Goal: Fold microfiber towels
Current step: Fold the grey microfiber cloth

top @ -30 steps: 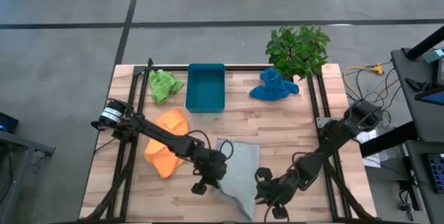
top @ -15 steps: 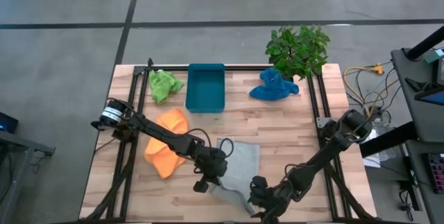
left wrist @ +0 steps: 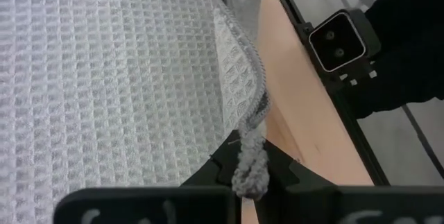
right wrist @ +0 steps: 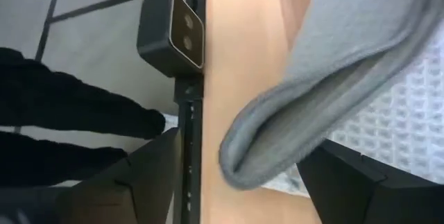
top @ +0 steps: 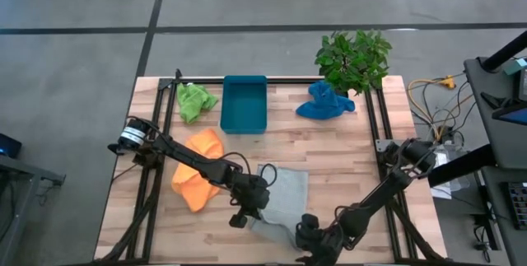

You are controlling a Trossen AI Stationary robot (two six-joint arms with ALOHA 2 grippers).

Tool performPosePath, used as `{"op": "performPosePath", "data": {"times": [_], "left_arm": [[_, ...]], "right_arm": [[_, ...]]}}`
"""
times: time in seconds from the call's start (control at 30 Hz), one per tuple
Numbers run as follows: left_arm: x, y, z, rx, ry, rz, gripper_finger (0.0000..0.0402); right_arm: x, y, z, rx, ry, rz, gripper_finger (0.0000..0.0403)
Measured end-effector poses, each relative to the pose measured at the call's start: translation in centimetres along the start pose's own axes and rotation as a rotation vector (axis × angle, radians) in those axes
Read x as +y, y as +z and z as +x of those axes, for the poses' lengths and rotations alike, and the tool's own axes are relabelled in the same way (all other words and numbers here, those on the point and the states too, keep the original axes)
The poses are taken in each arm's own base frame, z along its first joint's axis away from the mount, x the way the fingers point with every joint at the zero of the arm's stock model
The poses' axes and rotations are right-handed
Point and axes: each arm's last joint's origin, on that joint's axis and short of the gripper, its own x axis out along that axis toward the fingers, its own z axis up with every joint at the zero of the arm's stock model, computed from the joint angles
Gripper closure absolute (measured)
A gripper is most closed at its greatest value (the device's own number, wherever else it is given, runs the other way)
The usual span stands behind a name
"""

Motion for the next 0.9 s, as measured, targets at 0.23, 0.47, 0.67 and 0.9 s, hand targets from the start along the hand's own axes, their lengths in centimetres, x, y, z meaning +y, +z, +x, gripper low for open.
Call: {"op": "performPosePath", "data": {"times": [0.23, 0.47, 0.67, 0.9], "left_arm": [[-0.1, -0.2, -0.2, 0.003, 0.0, -0.023, 0.0401], [-0.2, -0.3, -0.8, -0.009, 0.0, -0.02, 0.0401], [-0.3, -0.1, -1.2, -0.02, -0.001, -0.008, 0.0401], [-0.6, 0.3, -2.7, -0.063, 0.057, 0.054, 0.0401]], "right_arm": [[0.5, 0.7, -0.1, 0.039, -0.107, 0.008, 0.0251], [0.4, 1.3, -1.2, 0.078, -0.15, -0.067, 0.0385], [-0.5, 1.9, -2.2, 0.107, -0.195, -0.078, 0.0393], [-2.3, 3.4, -3.5, 0.129, -0.252, -0.068, 0.0394]]}}
